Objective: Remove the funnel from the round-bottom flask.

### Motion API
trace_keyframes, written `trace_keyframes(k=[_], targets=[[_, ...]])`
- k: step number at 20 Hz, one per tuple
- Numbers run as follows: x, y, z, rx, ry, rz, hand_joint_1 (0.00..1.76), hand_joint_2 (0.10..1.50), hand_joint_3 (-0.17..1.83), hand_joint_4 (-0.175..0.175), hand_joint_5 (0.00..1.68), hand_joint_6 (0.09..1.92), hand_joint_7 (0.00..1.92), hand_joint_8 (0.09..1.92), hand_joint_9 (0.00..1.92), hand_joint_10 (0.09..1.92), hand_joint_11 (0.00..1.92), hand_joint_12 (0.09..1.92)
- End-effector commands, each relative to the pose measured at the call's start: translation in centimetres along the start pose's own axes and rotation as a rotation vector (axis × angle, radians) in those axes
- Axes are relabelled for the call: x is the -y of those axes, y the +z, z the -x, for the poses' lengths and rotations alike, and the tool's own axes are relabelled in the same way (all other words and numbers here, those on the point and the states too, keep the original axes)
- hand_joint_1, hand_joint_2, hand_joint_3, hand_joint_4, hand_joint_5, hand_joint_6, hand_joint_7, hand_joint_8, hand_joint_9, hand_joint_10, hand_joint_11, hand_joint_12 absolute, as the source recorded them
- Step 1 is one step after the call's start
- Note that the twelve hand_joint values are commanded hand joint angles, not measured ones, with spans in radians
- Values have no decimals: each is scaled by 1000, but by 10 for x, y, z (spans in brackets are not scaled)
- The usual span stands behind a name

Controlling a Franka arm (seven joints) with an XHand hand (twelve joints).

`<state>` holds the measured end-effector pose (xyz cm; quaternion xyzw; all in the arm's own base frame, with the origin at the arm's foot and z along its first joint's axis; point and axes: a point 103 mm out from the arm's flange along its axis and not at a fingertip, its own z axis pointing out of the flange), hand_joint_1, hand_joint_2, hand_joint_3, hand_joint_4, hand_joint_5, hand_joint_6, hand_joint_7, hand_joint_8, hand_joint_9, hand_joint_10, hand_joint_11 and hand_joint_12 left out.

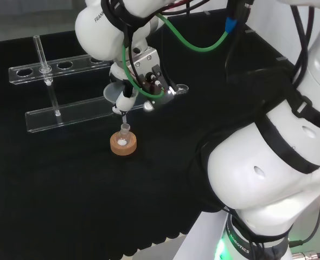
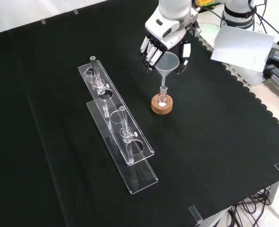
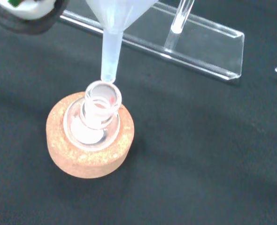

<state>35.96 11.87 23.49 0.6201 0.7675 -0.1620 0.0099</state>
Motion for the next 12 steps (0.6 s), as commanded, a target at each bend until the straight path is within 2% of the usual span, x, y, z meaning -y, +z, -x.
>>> trace_keyframes(k=[1, 12], targets=[[12, -22, -4, 16, 1, 20, 813, 760, 476, 33, 863, 682, 821, 572, 1162, 299, 837, 1134], [15, -71, 8, 7, 45, 57, 819, 761, 478, 27, 864, 693, 817, 576, 1177, 276, 849, 1110]])
